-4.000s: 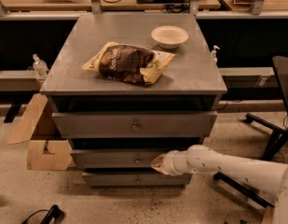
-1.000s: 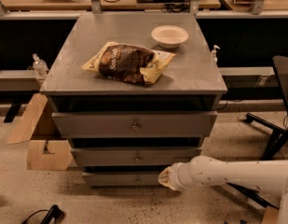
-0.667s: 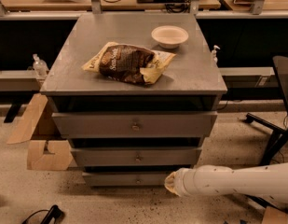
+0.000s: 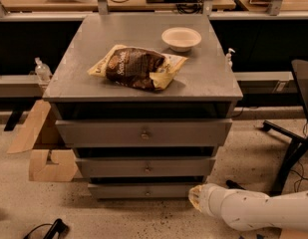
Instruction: Close middle drawer
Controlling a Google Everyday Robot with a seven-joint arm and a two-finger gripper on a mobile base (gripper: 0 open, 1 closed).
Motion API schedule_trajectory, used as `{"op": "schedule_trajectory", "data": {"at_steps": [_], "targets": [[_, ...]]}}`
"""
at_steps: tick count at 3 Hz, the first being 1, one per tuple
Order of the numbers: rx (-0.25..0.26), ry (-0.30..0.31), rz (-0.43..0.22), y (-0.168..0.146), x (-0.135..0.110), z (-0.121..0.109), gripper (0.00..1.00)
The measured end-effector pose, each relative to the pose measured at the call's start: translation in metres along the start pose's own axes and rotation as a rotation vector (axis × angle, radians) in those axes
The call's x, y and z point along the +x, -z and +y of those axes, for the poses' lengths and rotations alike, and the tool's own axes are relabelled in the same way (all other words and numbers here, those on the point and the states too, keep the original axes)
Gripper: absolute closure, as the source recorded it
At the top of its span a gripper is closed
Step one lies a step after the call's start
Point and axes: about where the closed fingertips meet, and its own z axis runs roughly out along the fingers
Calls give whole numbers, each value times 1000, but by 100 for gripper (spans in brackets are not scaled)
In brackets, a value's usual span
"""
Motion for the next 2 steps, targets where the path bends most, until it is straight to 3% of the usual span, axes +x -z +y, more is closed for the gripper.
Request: {"op": "schedule_trajectory", "data": {"at_steps": [2], "targets": [[15,-4,12,2,5,-8,100]]}}
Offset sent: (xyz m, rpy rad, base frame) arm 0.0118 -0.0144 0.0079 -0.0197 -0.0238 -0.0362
